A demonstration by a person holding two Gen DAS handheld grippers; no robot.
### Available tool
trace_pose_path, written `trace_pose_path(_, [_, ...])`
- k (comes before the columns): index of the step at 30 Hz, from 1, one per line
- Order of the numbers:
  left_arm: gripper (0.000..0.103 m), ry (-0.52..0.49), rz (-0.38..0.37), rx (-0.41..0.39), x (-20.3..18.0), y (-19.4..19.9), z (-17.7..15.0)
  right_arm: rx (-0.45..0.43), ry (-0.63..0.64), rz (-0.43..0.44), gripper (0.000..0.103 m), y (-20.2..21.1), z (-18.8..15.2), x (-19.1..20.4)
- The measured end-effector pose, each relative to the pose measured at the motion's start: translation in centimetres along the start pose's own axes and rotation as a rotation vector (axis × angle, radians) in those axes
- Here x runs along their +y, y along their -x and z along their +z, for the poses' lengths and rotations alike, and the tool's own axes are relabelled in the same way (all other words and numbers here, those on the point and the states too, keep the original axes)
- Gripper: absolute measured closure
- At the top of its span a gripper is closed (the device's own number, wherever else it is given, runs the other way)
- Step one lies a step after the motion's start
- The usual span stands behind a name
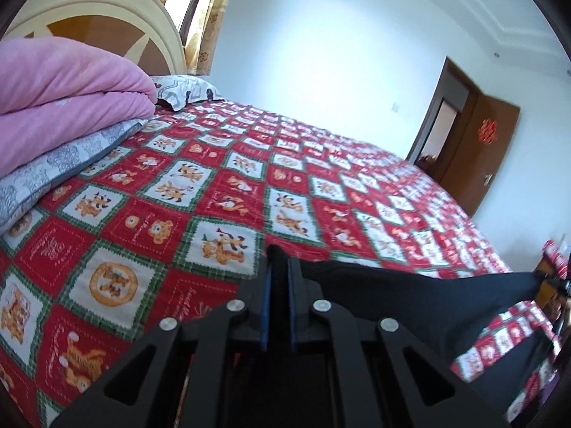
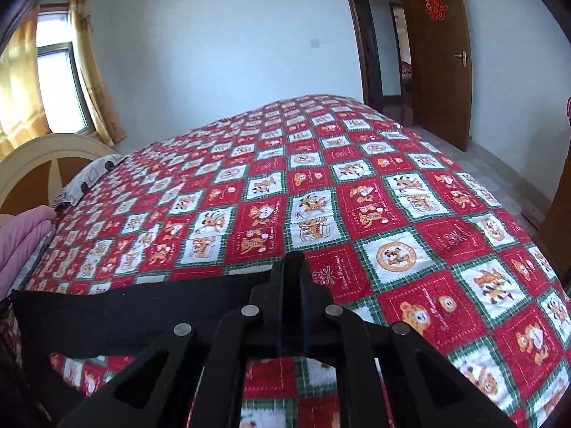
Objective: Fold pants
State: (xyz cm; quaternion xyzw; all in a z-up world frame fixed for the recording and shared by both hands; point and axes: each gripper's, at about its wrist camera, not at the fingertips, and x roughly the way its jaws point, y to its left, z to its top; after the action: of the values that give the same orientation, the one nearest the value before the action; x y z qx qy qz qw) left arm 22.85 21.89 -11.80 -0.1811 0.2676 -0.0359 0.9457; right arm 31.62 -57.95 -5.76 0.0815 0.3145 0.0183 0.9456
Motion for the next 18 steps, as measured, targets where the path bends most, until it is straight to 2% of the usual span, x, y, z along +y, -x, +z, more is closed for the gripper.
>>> trace_pose_path(13, [0.095,0.007,-0.115,-0.074,1.2,5.4,-4.0,-0.048,-0.087,0.023,0.096,7.6,-7.1,-3.6])
trace_pose_path(18, [0.095,0.014,-0.121,-0.069,1.8,6.5,-5.7,-0.054,-0.122,0.013,0.096,9.7,-9.4,-5.0])
